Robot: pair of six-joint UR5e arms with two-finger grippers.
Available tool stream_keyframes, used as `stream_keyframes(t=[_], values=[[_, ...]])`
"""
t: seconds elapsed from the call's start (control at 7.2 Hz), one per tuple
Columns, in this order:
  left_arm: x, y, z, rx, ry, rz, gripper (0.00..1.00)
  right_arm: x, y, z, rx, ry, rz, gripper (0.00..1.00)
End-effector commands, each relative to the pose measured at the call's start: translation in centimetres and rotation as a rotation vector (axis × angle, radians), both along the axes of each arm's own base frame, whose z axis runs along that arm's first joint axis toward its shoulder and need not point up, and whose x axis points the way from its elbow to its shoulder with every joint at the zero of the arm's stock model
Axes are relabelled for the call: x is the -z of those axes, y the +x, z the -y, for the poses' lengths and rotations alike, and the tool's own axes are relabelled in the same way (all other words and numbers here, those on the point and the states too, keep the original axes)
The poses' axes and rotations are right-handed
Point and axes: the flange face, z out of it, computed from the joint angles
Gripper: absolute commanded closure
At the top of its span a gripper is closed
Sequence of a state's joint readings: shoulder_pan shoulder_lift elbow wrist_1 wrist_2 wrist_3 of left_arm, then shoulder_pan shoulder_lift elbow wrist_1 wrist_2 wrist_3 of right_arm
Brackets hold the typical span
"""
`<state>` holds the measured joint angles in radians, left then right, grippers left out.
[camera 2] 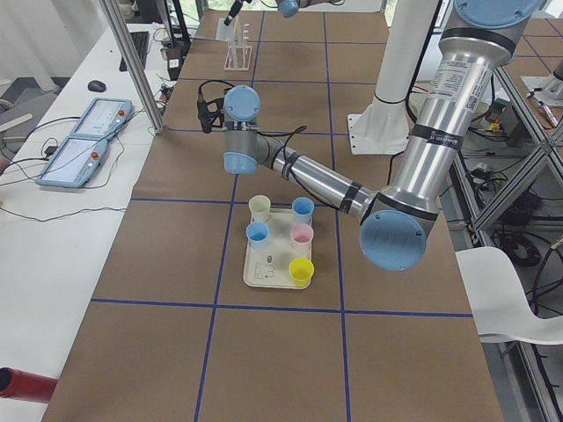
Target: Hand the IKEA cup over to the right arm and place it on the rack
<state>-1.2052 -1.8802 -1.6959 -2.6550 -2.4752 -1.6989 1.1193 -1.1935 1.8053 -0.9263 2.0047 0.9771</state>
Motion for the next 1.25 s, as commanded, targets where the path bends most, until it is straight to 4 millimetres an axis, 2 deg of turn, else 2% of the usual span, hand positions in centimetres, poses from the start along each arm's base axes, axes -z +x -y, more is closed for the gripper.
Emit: stream_keyframes(t=[0.0,0.14,0.42,0.56,0.97,1.11], values=[[-1.4,-0.5,1.3,0.005,0.020,0.094,0.00,-7.4,6.4,0.2,0.085,-0.111,-0.227,0.70],[-1.7,-0.6,1.1,0.008,0.017,0.097,0.00,-11.3,7.0,-0.5,0.149,-0.125,-0.333,0.70],[-2.1,-1.0,0.4,0.014,0.014,0.099,0.00,-14.9,7.3,-1.3,0.166,-0.165,-0.376,0.70],[-2.6,-1.1,0.0,0.013,0.009,0.101,0.00,-15.8,7.4,-1.9,0.177,-0.179,-0.372,0.70],[-3.0,-1.2,-0.4,0.013,0.003,0.103,0.00,-17.5,7.2,-1.3,0.177,-0.201,-0.386,0.70],[-3.1,-1.1,-0.4,0.013,0.002,0.104,0.00,-17.5,7.0,-0.9,0.178,-0.203,-0.386,0.70]])
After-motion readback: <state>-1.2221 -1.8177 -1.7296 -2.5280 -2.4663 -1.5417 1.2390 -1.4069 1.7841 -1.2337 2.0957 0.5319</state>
